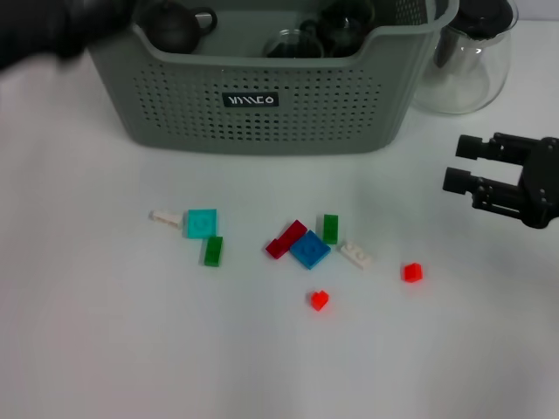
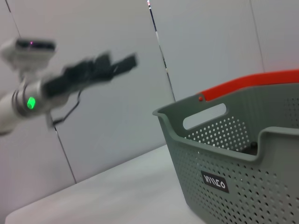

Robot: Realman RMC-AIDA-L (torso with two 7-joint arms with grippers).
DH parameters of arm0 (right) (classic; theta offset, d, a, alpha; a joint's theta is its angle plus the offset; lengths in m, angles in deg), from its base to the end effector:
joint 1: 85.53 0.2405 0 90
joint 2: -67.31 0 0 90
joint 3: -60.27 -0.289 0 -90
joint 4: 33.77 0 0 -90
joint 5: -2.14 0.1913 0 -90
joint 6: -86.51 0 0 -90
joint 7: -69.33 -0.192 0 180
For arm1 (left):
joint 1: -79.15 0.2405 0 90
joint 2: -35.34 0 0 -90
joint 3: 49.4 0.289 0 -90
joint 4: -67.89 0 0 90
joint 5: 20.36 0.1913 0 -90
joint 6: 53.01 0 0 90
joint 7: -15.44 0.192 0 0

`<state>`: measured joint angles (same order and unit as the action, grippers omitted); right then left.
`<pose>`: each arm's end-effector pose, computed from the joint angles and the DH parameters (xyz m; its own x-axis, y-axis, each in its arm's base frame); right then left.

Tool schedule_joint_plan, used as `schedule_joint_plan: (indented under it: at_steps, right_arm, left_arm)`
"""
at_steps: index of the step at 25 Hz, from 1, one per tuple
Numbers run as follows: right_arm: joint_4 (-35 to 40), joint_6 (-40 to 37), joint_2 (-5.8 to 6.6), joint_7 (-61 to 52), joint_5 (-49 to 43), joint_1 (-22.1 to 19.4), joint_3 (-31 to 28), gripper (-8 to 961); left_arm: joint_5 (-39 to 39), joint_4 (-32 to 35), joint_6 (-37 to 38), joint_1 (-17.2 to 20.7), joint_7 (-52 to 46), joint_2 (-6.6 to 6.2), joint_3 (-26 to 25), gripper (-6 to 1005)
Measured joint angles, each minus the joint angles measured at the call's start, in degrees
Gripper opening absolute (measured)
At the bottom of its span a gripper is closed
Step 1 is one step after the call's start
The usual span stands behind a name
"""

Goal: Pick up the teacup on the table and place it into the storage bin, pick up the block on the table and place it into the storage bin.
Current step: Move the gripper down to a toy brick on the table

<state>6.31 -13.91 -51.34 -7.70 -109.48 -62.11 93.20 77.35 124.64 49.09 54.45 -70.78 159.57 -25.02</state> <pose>0.2720 0.3066 -0.0257 0.7113 -0.3190 -0.6263 -0.4862 -0.8668 -0.1107 -0.2180 0.3379 0.0407 0.5766 0.0776 0.8133 0.4956 -0.8246 -0.2727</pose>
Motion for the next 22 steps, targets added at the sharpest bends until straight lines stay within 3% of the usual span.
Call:
schedule_joint_plan:
  at_steps: [5,9,13,18,22]
  right_arm:
    - [0.0,0.1,0.0,-0.2,0.0,0.6,0.1,613]
    - [0.0,0.1,0.1,-1.3,0.0,0.9,0.1,613]
    - [0.0,0.2,0.15,-1.7,0.0,1.1,0.2,613]
    - [0.0,0.3,0.04,-1.7,0.0,1.1,0.3,614]
    - [0.0,0.3,0.0,-1.7,0.0,1.1,0.3,614]
  left_arm:
    - [10.4,-13.9,2.2,6.1,24.1,0.53,-6.0,752]
    - [17.2,-20.3,0.0,6.6,33.2,0.42,-9.8,752]
    - [22.1,-26.0,-6.0,6.6,38.7,0.37,-11.0,752]
    - [22.6,-32.2,-18.7,5.9,42.5,0.23,-11.2,752]
    - [22.5,-33.5,-22.0,5.8,43.5,0.33,-11.4,752]
